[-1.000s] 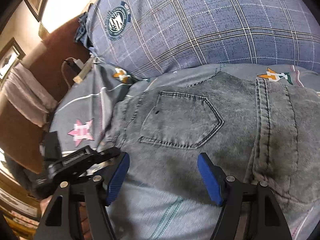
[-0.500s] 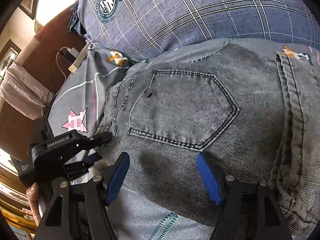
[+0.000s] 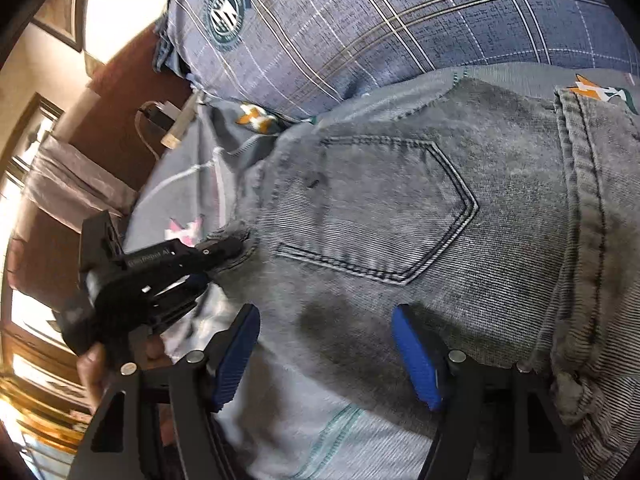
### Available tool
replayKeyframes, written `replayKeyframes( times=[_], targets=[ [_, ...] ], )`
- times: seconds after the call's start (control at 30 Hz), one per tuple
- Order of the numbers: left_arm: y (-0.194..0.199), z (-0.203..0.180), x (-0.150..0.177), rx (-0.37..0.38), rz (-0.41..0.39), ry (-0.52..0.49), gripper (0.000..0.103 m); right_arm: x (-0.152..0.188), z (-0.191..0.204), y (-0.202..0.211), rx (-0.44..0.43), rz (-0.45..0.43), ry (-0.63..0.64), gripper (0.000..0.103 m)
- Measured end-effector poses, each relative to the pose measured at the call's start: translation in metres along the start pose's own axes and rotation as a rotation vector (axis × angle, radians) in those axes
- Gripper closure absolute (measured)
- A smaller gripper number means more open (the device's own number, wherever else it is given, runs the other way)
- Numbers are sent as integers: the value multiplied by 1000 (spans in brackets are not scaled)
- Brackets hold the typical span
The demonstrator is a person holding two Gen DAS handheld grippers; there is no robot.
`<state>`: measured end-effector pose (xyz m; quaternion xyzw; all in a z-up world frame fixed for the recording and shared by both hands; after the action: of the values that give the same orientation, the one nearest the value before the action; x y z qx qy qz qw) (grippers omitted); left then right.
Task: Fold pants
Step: 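Grasp the jeans edge with the left gripper and lift it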
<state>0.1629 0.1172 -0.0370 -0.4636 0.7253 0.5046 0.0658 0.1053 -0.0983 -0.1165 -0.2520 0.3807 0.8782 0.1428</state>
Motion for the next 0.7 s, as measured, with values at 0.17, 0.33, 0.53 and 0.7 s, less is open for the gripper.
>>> replayKeyframes(
  times=[0.17,0.33,0.53,0.7],
  targets=[
    [47,-71,9,62,-139,-267,89,-19,-12,65,-89,-95,-79,30],
    [64,-135,38,97,-226,-519,90,-22,-41,122,-140,-170,-142,30],
    [64,-184,93,162,-208,-713,90,-40,-61,159,-277,-268,-154,30],
    [41,-212,145,174,-170,-866,90,-43,-69,160,-349,-257,-155,30]
  ],
)
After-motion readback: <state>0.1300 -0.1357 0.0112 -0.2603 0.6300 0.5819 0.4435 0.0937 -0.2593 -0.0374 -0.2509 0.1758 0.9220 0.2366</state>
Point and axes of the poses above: each gripper's, at about its wrist camera, not at the fingertips, and y roughly against the way its jaws point, z to its left, x to its underside, the point moved 3 cm from there along -y, roughly the way its jaws point, and after that the axes turned 3 degrees about -z, right-handed, at the moved point
